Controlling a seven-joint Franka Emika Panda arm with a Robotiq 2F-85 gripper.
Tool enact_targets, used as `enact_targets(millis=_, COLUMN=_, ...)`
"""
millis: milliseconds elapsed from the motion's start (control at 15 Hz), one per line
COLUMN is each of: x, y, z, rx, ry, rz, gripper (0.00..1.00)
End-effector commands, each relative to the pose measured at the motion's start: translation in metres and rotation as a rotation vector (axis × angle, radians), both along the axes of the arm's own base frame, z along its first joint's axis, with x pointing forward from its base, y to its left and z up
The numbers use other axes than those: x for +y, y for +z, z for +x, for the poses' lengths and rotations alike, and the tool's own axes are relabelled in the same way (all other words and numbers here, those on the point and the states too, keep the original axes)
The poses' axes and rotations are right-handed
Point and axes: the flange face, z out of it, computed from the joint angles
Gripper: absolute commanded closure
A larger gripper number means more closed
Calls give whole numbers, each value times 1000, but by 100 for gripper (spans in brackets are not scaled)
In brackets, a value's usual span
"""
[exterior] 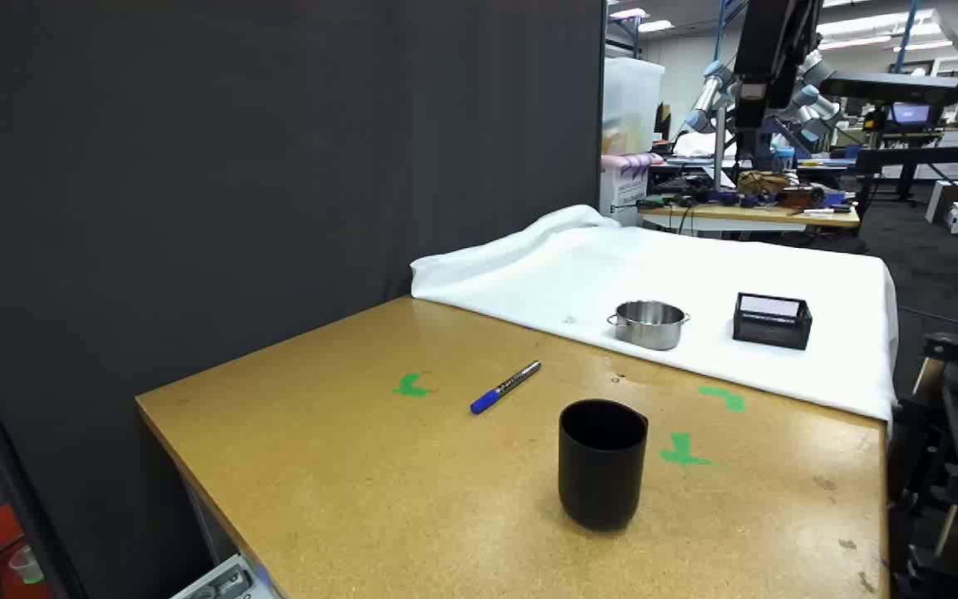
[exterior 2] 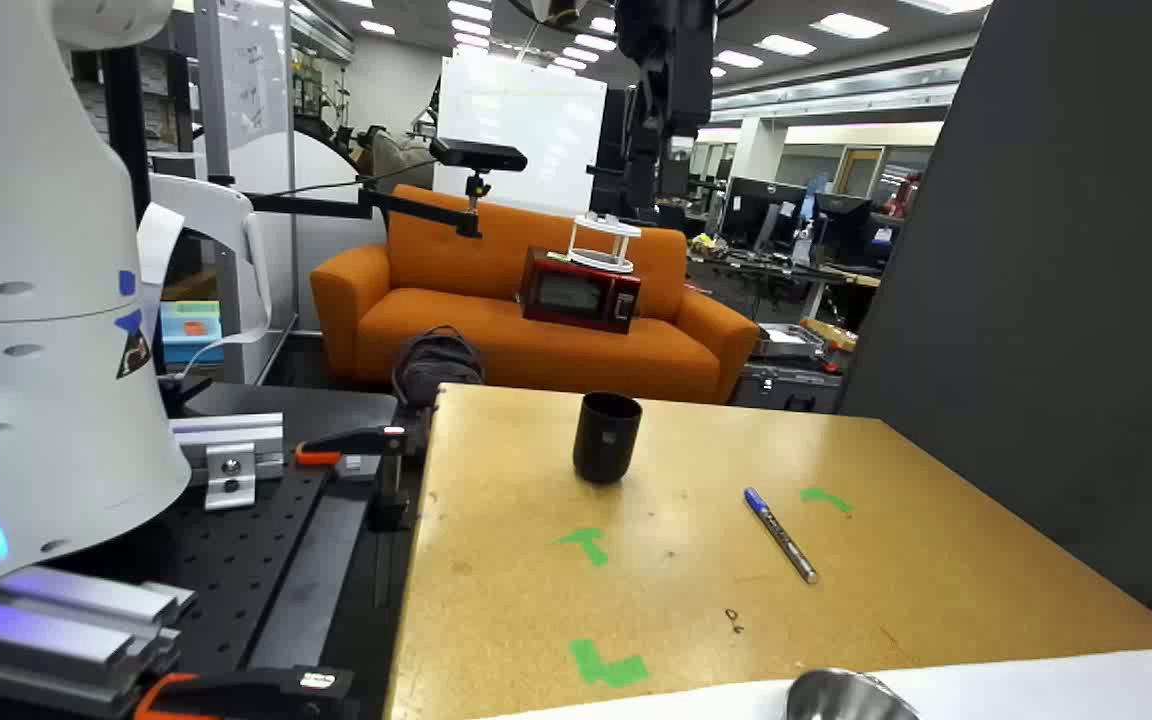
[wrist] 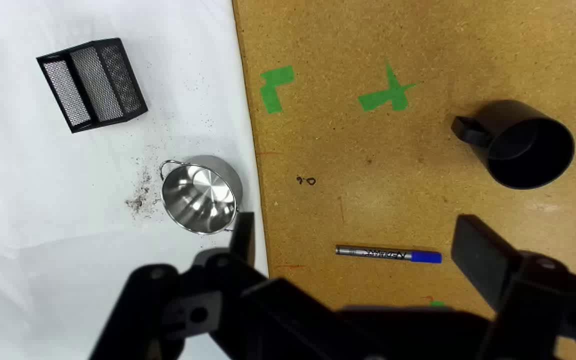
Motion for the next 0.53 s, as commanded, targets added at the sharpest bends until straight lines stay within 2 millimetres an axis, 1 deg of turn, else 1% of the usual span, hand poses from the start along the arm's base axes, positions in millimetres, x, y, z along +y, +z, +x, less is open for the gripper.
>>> enact_targets(millis=0, x=0, y=1, z=0, rx=1, ry=0, rz=0, gripper=0)
enact_targets(millis=67, x=4, y=-4, z=0, rx=-12, ry=-46, rz=9, gripper=0)
enact_targets(millis=267, x=23, y=-24, z=0, rx=3, ry=-231, rz=87, gripper=0)
enact_targets(millis=467, x=42, y=-42, z=5, rx=4, ry=-392, rz=142, gripper=0)
